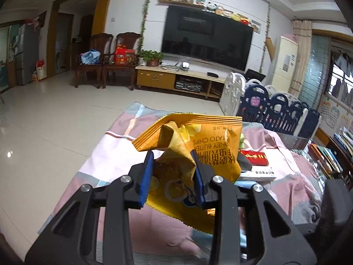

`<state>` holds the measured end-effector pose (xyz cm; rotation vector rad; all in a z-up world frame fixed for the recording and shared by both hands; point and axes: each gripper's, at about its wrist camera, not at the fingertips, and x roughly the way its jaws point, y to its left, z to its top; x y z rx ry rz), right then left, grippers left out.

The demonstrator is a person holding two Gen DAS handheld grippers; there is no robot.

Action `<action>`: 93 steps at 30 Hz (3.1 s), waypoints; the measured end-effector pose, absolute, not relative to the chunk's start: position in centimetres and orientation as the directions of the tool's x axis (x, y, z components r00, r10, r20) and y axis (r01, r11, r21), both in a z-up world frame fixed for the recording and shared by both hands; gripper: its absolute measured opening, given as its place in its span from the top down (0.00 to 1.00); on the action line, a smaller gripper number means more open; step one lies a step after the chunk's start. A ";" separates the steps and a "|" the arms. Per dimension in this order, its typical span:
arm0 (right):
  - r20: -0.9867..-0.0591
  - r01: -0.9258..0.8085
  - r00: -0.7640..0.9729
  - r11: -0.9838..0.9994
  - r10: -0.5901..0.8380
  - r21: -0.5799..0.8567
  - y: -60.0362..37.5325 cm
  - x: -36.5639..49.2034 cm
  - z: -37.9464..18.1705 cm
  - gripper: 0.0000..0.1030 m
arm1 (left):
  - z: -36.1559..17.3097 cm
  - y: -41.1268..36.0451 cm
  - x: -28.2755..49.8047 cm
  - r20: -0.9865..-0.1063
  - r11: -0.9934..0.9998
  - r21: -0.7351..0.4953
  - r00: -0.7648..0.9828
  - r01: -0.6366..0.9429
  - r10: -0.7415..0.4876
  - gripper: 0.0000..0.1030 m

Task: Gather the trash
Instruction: 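Grasp the yellow chip bag with the left tool while the right tool grasps the blue mask, then carry both items to the white bin and open both tools over it, then bring both tools back over the table toward the remaining trash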

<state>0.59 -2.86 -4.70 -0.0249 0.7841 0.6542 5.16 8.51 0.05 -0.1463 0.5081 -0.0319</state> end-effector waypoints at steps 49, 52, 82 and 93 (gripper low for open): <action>-0.432 -0.144 0.863 0.947 0.262 0.287 -20.8 -6.4 1.9 0.88 | 2.4 6.5 -1.6 -0.457 0.993 -0.049 0.881 0.109 -0.119 0.66; -0.400 -0.082 0.894 0.951 0.202 0.298 -25.0 -10.4 2.9 0.87 | 2.4 6.5 -1.8 -0.456 0.992 -0.044 0.881 0.115 -0.122 0.66; -0.373 0.522 0.830 0.812 -0.414 0.261 -46.7 -32.7 1.9 0.15 | 1.1 -33.3 -8.2 -0.615 0.637 -0.227 0.399 0.737 -0.680 0.03; -0.381 0.134 0.924 0.958 -0.028 0.255 -30.3 -16.9 2.9 0.15 | 4.4 -6.2 -2.6 -0.475 0.948 -0.021 0.831 0.317 -0.289 0.03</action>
